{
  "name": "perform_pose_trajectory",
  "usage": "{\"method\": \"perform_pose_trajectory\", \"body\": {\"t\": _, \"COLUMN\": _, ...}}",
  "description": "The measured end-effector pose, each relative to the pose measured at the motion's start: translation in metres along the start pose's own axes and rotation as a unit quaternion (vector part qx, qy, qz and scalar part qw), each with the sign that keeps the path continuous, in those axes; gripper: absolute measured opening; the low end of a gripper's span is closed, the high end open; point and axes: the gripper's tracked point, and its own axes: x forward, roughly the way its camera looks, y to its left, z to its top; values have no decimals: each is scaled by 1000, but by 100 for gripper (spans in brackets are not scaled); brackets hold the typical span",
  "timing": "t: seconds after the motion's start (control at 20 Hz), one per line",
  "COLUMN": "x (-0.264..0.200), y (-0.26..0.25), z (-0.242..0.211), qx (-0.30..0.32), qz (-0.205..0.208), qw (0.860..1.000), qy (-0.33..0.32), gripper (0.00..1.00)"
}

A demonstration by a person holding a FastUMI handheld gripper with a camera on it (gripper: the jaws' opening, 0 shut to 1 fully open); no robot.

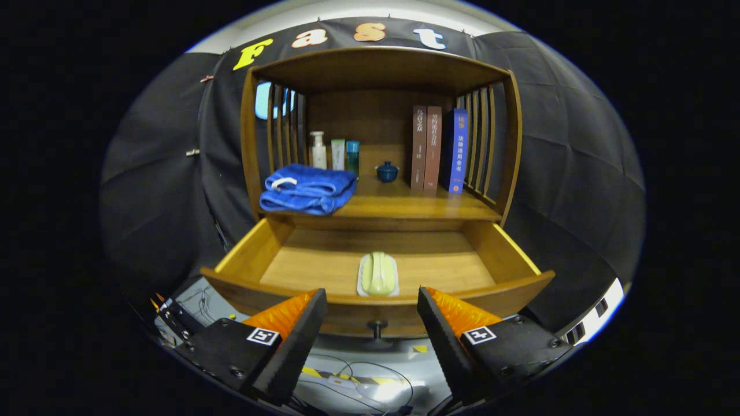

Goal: Pull open the drawer, take out the items inside it, and place them on the countertop above the cabinet.

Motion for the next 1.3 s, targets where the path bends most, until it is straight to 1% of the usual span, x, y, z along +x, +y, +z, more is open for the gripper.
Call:
{"method": "perform_pose_trajectory", "body": {"t": 0.15, "x": 26, "y": -8, "z": 27, "qx": 18, "qz": -16, "qw": 999, "qy": 24, "gripper": 99}}
{"method": "perform_pose_trajectory", "body": {"t": 0.25, "x": 56, "y": -2, "z": 31, "qx": 30, "qz": -7, "qw": 998, "qy": 62, "gripper": 99}}
{"method": "perform_pose_trajectory", "body": {"t": 0.4, "x": 101, "y": -10, "z": 14, "qx": 16, "qz": -15, "qw": 990, "qy": 136, "gripper": 99}}
{"method": "perform_pose_trajectory", "body": {"t": 0.5, "x": 123, "y": -7, "z": -3, "qx": 29, "qz": -6, "qw": 982, "qy": 187, "gripper": 100}}
{"method": "perform_pose_trajectory", "body": {"t": 0.6, "x": 143, "y": -4, "z": -20, "qx": 32, "qz": 1, "qw": 974, "qy": 225, "gripper": 100}}
{"method": "perform_pose_trajectory", "body": {"t": 0.8, "x": 170, "y": -4, "z": -37, "qx": 1, "qz": -2, "qw": 966, "qy": 258, "gripper": 100}}
{"method": "perform_pose_trajectory", "body": {"t": 0.9, "x": 178, "y": 1, "z": -44, "qx": 2, "qz": 1, "qw": 962, "qy": 272, "gripper": 100}}
{"method": "perform_pose_trajectory", "body": {"t": 0.95, "x": 182, "y": 3, "z": -50, "qx": 5, "qz": 4, "qw": 960, "qy": 279, "gripper": 98}}
{"method": "perform_pose_trajectory", "body": {"t": 1.0, "x": 185, "y": 3, "z": -56, "qx": 7, "qz": 3, "qw": 958, "qy": 288, "gripper": 90}}
{"method": "perform_pose_trajectory", "body": {"t": 1.05, "x": 187, "y": 4, "z": -62, "qx": 9, "qz": 3, "qw": 955, "qy": 295, "gripper": 86}}
{"method": "perform_pose_trajectory", "body": {"t": 1.1, "x": 190, "y": 6, "z": -67, "qx": 16, "qz": 7, "qw": 953, "qy": 301, "gripper": 77}}
{"method": "perform_pose_trajectory", "body": {"t": 1.15, "x": 191, "y": 8, "z": -72, "qx": 23, "qz": 10, "qw": 952, "qy": 304, "gripper": 64}}
{"method": "perform_pose_trajectory", "body": {"t": 1.2, "x": 191, "y": 3, "z": -74, "qx": 20, "qz": 2, "qw": 952, "qy": 306, "gripper": 50}}
{"method": "perform_pose_trajectory", "body": {"t": 1.25, "x": 195, "y": -2, "z": -72, "qx": 19, "qz": -5, "qw": 956, "qy": 293, "gripper": 36}}
{"method": "perform_pose_trajectory", "body": {"t": 1.3, "x": 192, "y": 0, "z": -72, "qx": 15, "qz": 0, "qw": 955, "qy": 296, "gripper": 23}}
